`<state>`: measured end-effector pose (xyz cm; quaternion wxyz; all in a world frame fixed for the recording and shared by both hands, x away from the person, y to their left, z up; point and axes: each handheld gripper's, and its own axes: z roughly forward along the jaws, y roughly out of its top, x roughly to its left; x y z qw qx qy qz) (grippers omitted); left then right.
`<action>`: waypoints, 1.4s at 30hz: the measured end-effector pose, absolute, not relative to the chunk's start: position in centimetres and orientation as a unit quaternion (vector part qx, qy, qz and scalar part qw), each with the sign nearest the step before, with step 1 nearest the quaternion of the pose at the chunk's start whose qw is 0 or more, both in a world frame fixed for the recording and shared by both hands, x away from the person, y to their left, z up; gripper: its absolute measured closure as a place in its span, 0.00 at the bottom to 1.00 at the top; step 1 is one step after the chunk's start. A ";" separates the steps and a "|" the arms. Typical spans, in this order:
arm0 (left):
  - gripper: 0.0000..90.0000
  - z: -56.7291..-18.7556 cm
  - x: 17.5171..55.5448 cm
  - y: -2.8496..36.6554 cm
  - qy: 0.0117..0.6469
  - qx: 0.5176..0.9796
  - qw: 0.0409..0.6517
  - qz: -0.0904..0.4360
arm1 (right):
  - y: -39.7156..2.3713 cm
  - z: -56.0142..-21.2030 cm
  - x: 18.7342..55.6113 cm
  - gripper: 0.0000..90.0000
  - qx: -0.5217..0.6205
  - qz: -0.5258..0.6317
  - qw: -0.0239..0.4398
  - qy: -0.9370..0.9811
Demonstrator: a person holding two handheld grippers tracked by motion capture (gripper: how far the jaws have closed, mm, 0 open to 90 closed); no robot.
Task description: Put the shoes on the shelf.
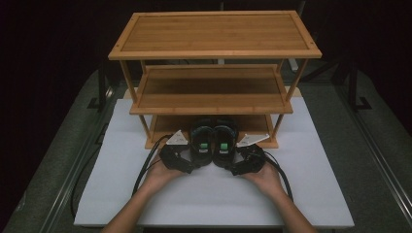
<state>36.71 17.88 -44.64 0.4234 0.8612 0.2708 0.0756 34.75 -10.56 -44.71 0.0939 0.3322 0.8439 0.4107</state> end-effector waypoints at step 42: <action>0.19 -44.0 42.2 17.3 0.283 0.853 0.421 0.125 | -9.9 -43.9 39.8 0.32 0.341 0.420 0.150 0.827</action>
